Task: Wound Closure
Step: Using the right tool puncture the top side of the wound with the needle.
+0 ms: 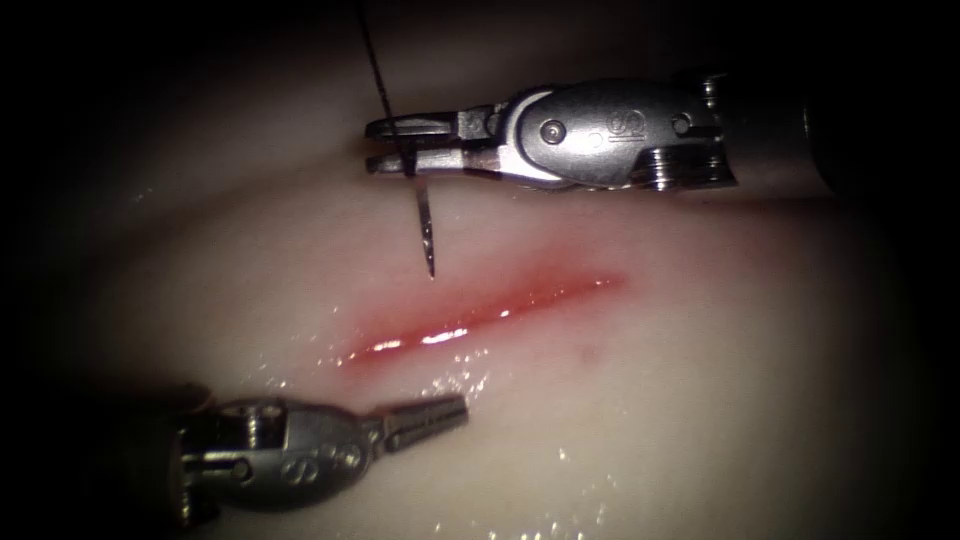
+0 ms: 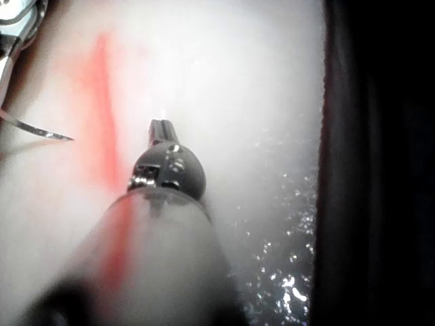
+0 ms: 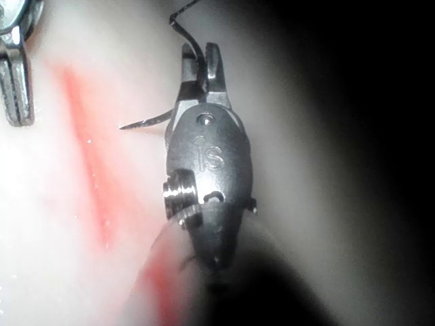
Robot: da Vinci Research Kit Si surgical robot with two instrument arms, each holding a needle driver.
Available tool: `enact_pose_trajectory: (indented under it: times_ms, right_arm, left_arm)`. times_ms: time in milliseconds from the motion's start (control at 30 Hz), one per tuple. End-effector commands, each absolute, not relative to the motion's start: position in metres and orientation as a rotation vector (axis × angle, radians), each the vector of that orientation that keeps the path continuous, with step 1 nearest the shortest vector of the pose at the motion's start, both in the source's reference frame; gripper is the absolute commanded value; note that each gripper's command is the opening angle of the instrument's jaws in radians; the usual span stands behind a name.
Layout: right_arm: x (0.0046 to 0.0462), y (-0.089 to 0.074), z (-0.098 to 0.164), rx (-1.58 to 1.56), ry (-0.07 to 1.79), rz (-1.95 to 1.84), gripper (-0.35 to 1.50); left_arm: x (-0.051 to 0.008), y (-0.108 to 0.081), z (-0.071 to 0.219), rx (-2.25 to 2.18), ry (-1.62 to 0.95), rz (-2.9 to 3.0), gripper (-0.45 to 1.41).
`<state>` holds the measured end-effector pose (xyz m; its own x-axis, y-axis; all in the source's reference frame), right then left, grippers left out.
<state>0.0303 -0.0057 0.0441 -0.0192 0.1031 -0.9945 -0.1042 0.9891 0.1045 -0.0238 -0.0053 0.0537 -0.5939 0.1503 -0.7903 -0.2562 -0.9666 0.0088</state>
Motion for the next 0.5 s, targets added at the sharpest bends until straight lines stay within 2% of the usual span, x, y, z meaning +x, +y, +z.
enact_pose_trajectory:
  times_ms: [33,500]
  right_arm:
    - [0.0314,-0.006,0.0441,0.002,1.592,0.172,-0.35]
    - [0.0327,-0.0071,0.0439,-0.002,1.597,0.169,-0.35]
  left_arm:
    - [-0.0243,-0.0057,0.0544,-1.276,0.172,2.614,-0.4]
    - [-0.0245,-0.006,0.0543,-1.28,0.148,2.617,-0.38]
